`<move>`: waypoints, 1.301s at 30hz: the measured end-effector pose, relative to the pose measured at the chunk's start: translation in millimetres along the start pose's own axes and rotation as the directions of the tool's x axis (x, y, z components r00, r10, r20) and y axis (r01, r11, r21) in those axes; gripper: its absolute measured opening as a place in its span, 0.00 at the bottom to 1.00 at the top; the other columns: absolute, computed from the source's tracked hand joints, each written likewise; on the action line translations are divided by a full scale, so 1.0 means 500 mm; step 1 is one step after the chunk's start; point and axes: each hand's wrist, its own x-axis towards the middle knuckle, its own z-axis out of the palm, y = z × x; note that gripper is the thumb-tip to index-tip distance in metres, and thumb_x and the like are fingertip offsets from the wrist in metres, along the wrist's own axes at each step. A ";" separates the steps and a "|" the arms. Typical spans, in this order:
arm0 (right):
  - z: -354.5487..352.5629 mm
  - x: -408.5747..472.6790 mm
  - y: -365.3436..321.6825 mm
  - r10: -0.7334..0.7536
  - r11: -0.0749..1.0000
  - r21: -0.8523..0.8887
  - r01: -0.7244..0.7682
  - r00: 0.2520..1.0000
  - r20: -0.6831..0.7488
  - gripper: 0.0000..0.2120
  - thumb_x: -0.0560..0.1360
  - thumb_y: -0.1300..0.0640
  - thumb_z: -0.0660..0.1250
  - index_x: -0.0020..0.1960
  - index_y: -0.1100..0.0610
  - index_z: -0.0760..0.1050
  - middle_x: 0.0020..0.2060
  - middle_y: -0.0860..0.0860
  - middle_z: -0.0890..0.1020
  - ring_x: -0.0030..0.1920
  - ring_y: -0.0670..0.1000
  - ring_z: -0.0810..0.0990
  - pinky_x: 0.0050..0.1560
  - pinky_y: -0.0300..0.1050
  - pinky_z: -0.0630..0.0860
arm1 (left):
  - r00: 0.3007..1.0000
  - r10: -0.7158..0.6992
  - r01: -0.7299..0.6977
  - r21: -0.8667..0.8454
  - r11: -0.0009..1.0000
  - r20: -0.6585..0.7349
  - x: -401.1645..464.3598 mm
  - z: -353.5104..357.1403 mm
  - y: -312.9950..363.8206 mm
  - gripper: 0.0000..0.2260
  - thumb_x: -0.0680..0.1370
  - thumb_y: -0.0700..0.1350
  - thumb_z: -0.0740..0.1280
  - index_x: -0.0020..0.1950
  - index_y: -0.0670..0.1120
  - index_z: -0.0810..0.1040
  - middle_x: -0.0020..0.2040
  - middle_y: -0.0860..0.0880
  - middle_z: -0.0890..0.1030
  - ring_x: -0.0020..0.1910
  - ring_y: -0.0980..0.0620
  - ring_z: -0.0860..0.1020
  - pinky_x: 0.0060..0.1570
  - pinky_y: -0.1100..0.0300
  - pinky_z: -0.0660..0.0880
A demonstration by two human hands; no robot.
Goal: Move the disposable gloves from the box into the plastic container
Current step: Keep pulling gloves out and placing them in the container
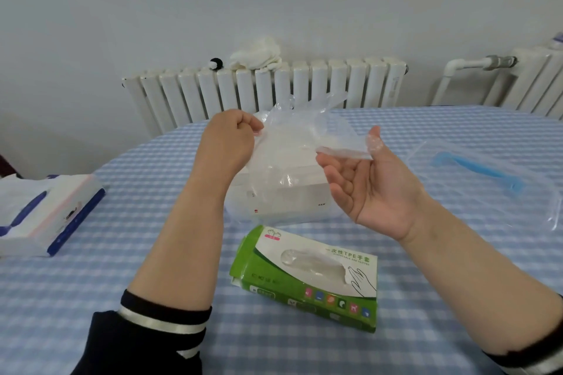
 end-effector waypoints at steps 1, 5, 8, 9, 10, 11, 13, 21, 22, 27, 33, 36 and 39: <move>-0.001 0.001 0.000 -0.013 1.000 0.009 0.013 1.000 -0.011 0.39 0.77 0.33 0.50 0.43 0.65 0.84 0.37 0.56 0.86 0.31 0.50 0.85 0.27 0.42 0.80 | 0.999 -0.014 0.013 0.024 1.000 0.034 0.001 0.000 -0.003 0.14 0.79 0.37 0.55 0.50 0.46 0.80 0.44 0.56 0.79 0.25 0.61 0.70 0.26 0.68 0.66; -0.001 -0.001 -0.009 -0.073 0.994 0.075 0.079 0.994 -0.076 0.33 0.78 0.36 0.53 0.47 0.64 0.82 0.38 0.54 0.85 0.32 0.49 0.84 0.27 0.41 0.80 | 0.989 -0.006 -0.029 0.234 0.972 0.147 0.006 -0.003 -0.015 0.09 0.81 0.50 0.62 0.55 0.49 0.78 0.53 0.52 0.80 0.52 0.52 0.75 0.53 0.57 0.72; 0.000 -0.006 -0.020 -0.168 0.974 0.123 0.189 0.972 -0.164 0.26 0.80 0.40 0.55 0.48 0.62 0.78 0.36 0.52 0.85 0.31 0.48 0.84 0.27 0.39 0.79 | 0.975 -0.041 -0.077 0.498 0.864 0.220 0.004 -0.003 -0.019 0.23 0.79 0.61 0.61 0.67 0.48 0.73 0.66 0.50 0.75 0.69 0.45 0.66 0.67 0.48 0.64; 0.001 -0.009 -0.024 -0.193 0.966 0.136 0.220 0.963 -0.188 0.24 0.81 0.41 0.55 0.47 0.61 0.77 0.35 0.52 0.85 0.31 0.47 0.84 0.27 0.38 0.79 | 0.973 -0.047 -0.094 0.571 0.816 0.228 0.001 -0.002 -0.018 0.26 0.79 0.63 0.60 0.69 0.47 0.72 0.67 0.49 0.74 0.71 0.44 0.63 0.67 0.47 0.62; 0.001 -0.011 -0.027 -0.214 0.958 0.146 0.247 0.954 -0.208 0.22 0.81 0.42 0.56 0.47 0.60 0.77 0.34 0.51 0.84 0.31 0.47 0.83 0.27 0.38 0.79 | 0.972 -0.051 -0.109 0.627 0.772 0.231 0.001 -0.001 -0.017 0.27 0.78 0.64 0.59 0.69 0.46 0.71 0.68 0.47 0.72 0.71 0.42 0.62 0.67 0.46 0.61; 0.002 -0.014 -0.028 -0.228 0.953 0.150 0.265 0.948 -0.222 0.21 0.81 0.44 0.56 0.46 0.59 0.76 0.34 0.51 0.84 0.31 0.46 0.83 0.27 0.37 0.78 | 0.972 -0.053 -0.118 0.667 0.736 0.231 0.000 0.001 -0.015 0.29 0.78 0.65 0.58 0.68 0.45 0.71 0.69 0.45 0.71 0.71 0.41 0.62 0.67 0.45 0.60; 0.003 -0.018 -0.028 -0.243 0.949 0.144 0.281 0.941 -0.234 0.18 0.81 0.46 0.57 0.45 0.58 0.76 0.33 0.50 0.83 0.30 0.46 0.82 0.27 0.37 0.78 | 0.968 -0.076 -0.122 0.716 0.687 0.238 0.001 0.004 -0.012 0.31 0.77 0.67 0.57 0.68 0.44 0.71 0.70 0.43 0.70 0.72 0.40 0.61 0.67 0.45 0.60; 0.017 -0.029 -0.026 -0.320 0.940 -0.174 0.294 0.937 -0.143 0.13 0.80 0.52 0.60 0.41 0.56 0.75 0.31 0.51 0.82 0.27 0.47 0.80 0.26 0.36 0.76 | 0.983 0.039 -0.157 0.698 0.699 0.182 0.006 0.006 -0.019 0.31 0.74 0.67 0.64 0.70 0.50 0.72 0.76 0.47 0.57 0.75 0.42 0.54 0.72 0.44 0.52; 0.019 -0.031 -0.027 -0.336 0.922 -0.240 0.303 0.935 -0.111 0.13 0.81 0.52 0.60 0.42 0.56 0.75 0.31 0.52 0.82 0.26 0.47 0.80 0.26 0.36 0.76 | 0.984 0.081 -0.169 0.701 0.693 0.157 0.007 0.005 -0.022 0.29 0.74 0.66 0.65 0.69 0.51 0.73 0.72 0.48 0.61 0.72 0.43 0.57 0.71 0.44 0.54; 0.024 -0.044 -0.028 -0.326 0.764 -0.572 0.299 0.944 0.057 0.12 0.80 0.53 0.60 0.44 0.59 0.75 0.33 0.55 0.84 0.28 0.49 0.81 0.29 0.39 0.78 | 0.975 0.172 -0.222 0.663 0.715 0.141 0.008 -0.005 -0.027 0.13 0.83 0.52 0.56 0.56 0.51 0.79 0.51 0.51 0.80 0.54 0.48 0.74 0.59 0.49 0.66; 0.025 -0.053 -0.002 0.036 0.201 -0.967 0.154 0.986 0.165 0.06 0.77 0.55 0.68 0.50 0.56 0.80 0.41 0.50 0.86 0.40 0.48 0.85 0.44 0.40 0.81 | 0.928 -0.065 -0.118 0.454 0.883 0.366 -0.012 -0.031 -0.026 0.17 0.85 0.51 0.48 0.59 0.47 0.75 0.54 0.52 0.82 0.57 0.49 0.75 0.60 0.53 0.67; 0.019 -0.043 0.030 0.138 -0.133 -0.975 0.177 0.978 0.158 0.07 0.76 0.51 0.69 0.53 0.50 0.80 0.44 0.45 0.85 0.43 0.40 0.82 0.50 0.39 0.78 | 0.904 -0.057 -0.177 0.492 0.853 0.424 -0.025 -0.047 -0.023 0.18 0.85 0.47 0.48 0.57 0.46 0.77 0.59 0.51 0.79 0.59 0.49 0.73 0.64 0.55 0.63; 0.010 -0.034 0.052 0.138 -0.310 -0.935 0.174 0.981 0.137 0.09 0.76 0.45 0.67 0.54 0.46 0.80 0.47 0.39 0.81 0.46 0.37 0.77 0.52 0.39 0.75 | 0.919 -0.064 -0.088 0.361 0.928 0.389 -0.026 -0.063 -0.024 0.18 0.85 0.49 0.48 0.59 0.51 0.78 0.61 0.55 0.78 0.60 0.53 0.72 0.58 0.58 0.64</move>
